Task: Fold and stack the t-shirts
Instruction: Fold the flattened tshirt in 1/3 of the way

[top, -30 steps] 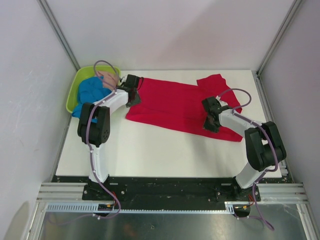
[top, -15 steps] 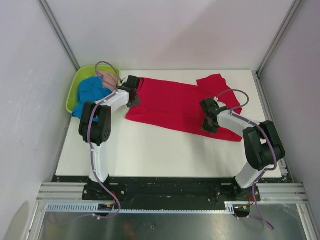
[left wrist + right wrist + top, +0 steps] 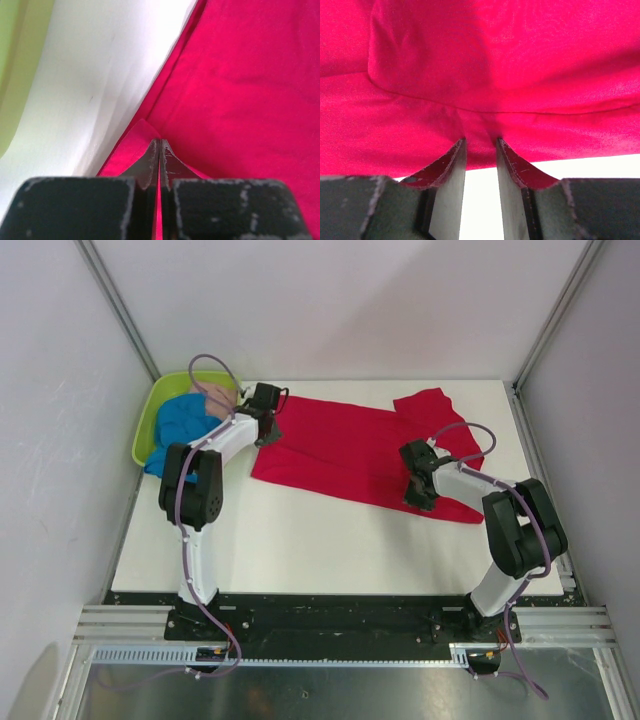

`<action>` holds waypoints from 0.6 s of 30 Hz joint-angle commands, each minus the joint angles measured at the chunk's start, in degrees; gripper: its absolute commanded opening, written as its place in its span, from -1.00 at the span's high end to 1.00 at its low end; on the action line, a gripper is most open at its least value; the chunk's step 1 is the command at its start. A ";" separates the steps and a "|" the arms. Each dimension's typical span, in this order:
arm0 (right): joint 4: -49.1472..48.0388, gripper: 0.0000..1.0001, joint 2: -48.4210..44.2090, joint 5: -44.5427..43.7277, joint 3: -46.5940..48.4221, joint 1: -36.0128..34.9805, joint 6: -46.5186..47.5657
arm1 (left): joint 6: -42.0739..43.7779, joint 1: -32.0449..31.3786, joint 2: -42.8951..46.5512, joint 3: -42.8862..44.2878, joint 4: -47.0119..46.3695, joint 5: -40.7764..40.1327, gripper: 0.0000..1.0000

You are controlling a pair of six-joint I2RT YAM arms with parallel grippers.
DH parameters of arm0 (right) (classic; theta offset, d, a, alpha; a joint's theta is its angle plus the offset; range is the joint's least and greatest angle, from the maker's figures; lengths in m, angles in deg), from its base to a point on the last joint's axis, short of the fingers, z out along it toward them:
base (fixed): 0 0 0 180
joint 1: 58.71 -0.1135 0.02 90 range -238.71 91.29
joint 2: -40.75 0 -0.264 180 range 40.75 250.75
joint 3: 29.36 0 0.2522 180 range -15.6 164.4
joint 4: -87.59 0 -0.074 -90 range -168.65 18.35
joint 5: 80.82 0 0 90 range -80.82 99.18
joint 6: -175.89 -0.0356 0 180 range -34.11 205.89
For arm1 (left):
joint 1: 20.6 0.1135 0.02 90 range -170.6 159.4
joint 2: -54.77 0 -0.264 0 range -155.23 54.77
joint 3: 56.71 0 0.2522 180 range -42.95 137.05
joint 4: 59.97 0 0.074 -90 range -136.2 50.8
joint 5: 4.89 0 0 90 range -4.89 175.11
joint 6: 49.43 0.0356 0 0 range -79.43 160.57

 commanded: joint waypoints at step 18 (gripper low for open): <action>1.58 0.21 -9.33 -0.86 -0.63 3.75 0.12 | 0.00 1.80 11.56 -8.72 -0.26 1.66 -0.17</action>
